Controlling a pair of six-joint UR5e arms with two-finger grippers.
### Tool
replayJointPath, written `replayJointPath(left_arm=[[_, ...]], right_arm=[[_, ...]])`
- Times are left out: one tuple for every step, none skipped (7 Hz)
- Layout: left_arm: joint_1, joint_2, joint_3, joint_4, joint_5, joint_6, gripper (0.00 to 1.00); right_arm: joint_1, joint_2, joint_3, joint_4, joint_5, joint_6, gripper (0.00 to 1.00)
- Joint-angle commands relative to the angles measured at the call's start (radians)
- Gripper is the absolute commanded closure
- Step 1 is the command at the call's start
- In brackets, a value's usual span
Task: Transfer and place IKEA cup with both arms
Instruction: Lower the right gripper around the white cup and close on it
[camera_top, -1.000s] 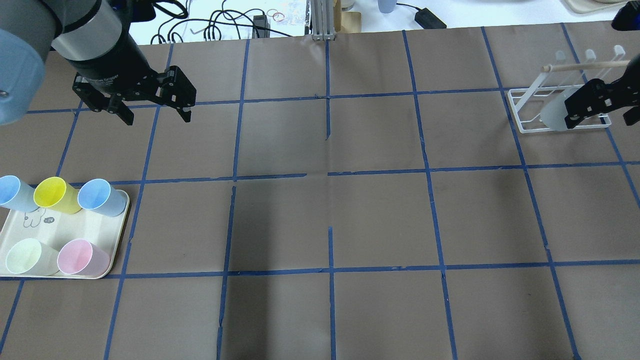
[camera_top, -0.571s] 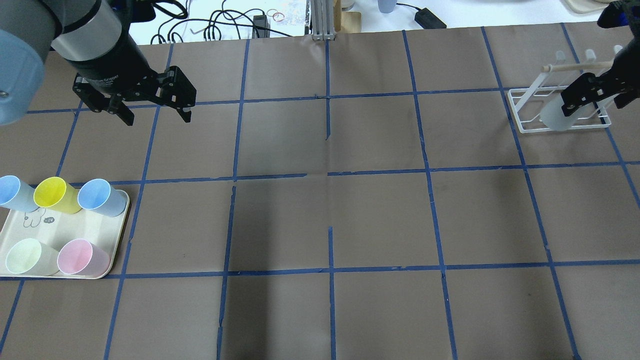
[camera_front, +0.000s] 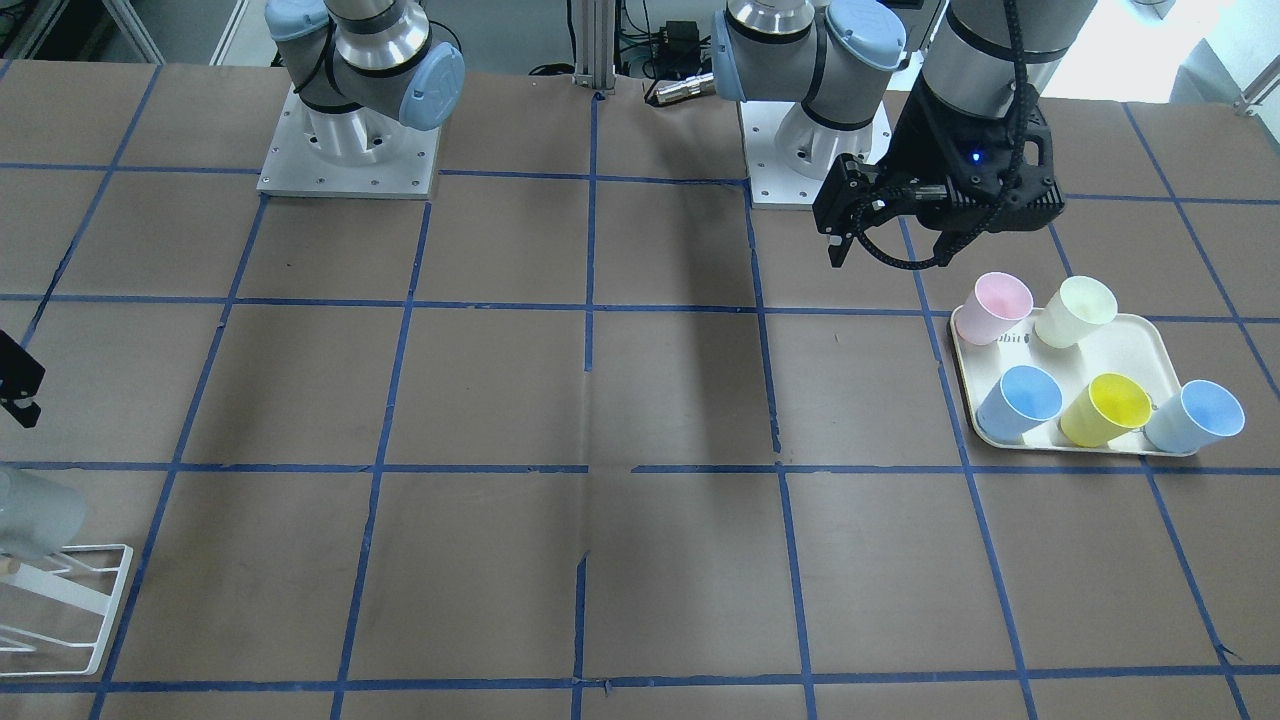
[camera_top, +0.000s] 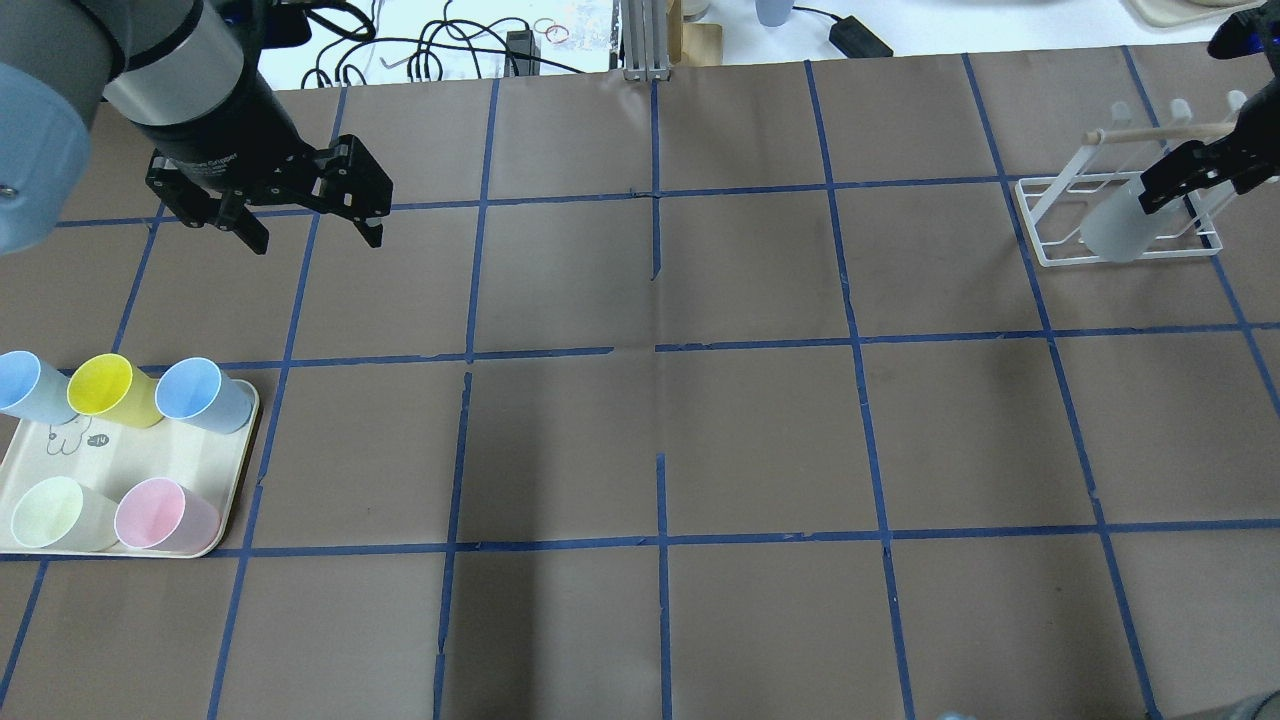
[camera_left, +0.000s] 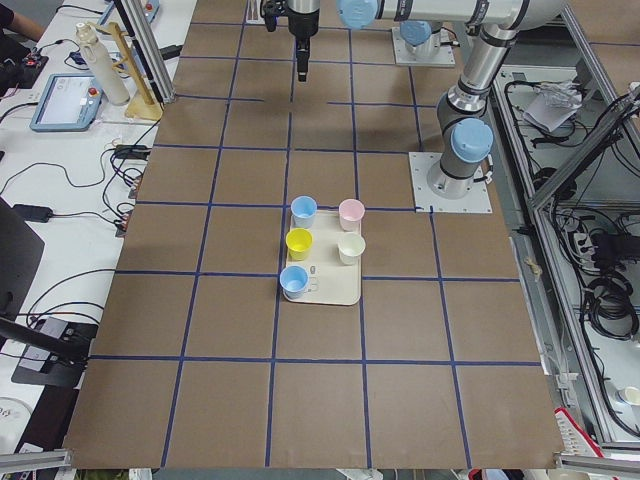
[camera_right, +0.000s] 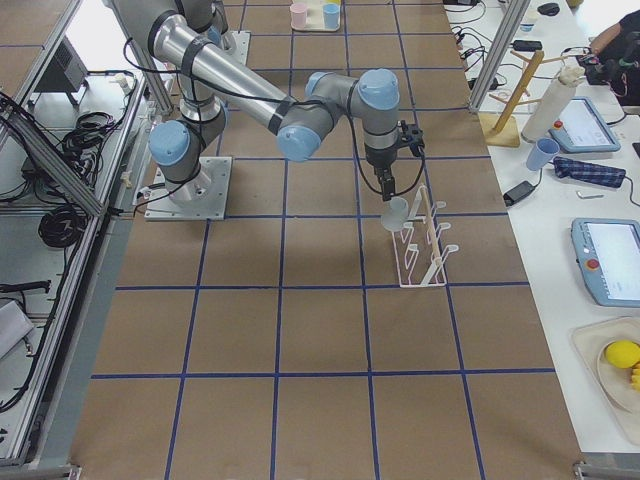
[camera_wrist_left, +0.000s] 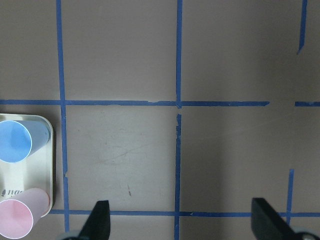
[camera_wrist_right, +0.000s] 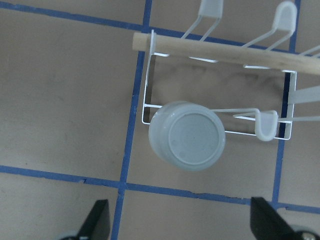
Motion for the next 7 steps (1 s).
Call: replayJointPath(left_arm=[[0.002, -0.002, 0.002, 0.000, -0.001, 0.000, 0.00], [0.002, -0.002, 0.003, 0.000, -0.001, 0.000, 0.00], [0.002, -0.002, 0.003, 0.002, -0.003, 0.000, 0.00], [0.002, -0.002, 0.002, 0.000, -0.001, 0.000, 0.00], [0.002, -0.002, 0.002, 0.002, -0.003, 0.000, 0.00], [0.002, -0.001, 0.000, 0.002, -0.001, 0.000, 0.00], [0.003, -0.002, 0.002, 0.002, -0.003, 0.000, 0.00]], right_arm=[[-0.003, 0.078, -0.039, -0.067, 0.011, -0.029, 0.00], [-0.003, 0.100, -0.046, -0.061, 0.010, -0.029, 0.00], [-0.001, 0.117, -0.047, -0.066, 0.010, -0.029, 0.00], [0.008, 0.128, -0.047, -0.066, 0.011, -0.026, 0.00], [0.011, 0.128, -0.047, -0.061, 0.013, -0.024, 0.00], [0.014, 0.129, -0.047, -0.060, 0.013, -0.025, 0.00], [0.014, 0.140, -0.047, -0.067, 0.013, -0.027, 0.00]])
